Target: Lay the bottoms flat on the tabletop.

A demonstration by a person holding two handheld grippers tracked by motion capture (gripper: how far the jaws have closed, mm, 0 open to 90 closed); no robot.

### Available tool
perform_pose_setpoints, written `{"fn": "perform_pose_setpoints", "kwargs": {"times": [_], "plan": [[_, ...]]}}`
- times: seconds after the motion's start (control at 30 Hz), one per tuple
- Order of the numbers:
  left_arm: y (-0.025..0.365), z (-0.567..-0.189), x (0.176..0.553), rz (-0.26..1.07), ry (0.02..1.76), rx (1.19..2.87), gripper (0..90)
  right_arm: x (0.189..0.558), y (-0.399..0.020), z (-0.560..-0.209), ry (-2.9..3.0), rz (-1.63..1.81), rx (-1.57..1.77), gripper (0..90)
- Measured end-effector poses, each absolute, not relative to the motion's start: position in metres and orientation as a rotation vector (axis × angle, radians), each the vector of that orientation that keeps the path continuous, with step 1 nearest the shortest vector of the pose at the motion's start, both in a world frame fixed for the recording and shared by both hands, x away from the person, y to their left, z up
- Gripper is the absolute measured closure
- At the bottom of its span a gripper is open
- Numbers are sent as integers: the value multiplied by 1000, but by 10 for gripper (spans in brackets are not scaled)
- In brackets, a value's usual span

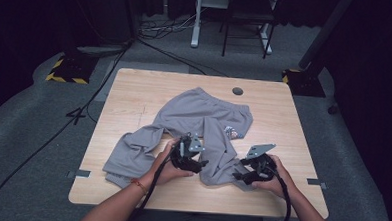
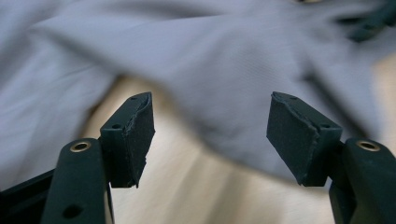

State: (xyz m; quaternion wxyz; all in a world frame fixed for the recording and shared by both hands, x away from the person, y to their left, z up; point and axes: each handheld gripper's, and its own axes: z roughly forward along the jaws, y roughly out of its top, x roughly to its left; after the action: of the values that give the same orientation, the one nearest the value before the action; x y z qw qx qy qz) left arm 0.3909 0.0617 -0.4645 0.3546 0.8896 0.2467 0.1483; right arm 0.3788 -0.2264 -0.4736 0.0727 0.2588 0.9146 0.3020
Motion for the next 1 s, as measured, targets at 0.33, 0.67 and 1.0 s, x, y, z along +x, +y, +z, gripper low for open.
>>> {"fn": "perform_pose_setpoints", "kwargs": {"times": [0.33, 0.67, 1.0], "plan": [[168, -463, 412, 345, 900, 2186, 309, 395, -233, -479, 2658, 952, 936, 310], [208, -481, 372, 320, 890, 2284, 307, 406, -228, -482, 2670, 906, 871, 682], [220, -495, 360, 280, 960, 2206, 319, 366, -213, -441, 2648, 1066, 583, 715]]}}
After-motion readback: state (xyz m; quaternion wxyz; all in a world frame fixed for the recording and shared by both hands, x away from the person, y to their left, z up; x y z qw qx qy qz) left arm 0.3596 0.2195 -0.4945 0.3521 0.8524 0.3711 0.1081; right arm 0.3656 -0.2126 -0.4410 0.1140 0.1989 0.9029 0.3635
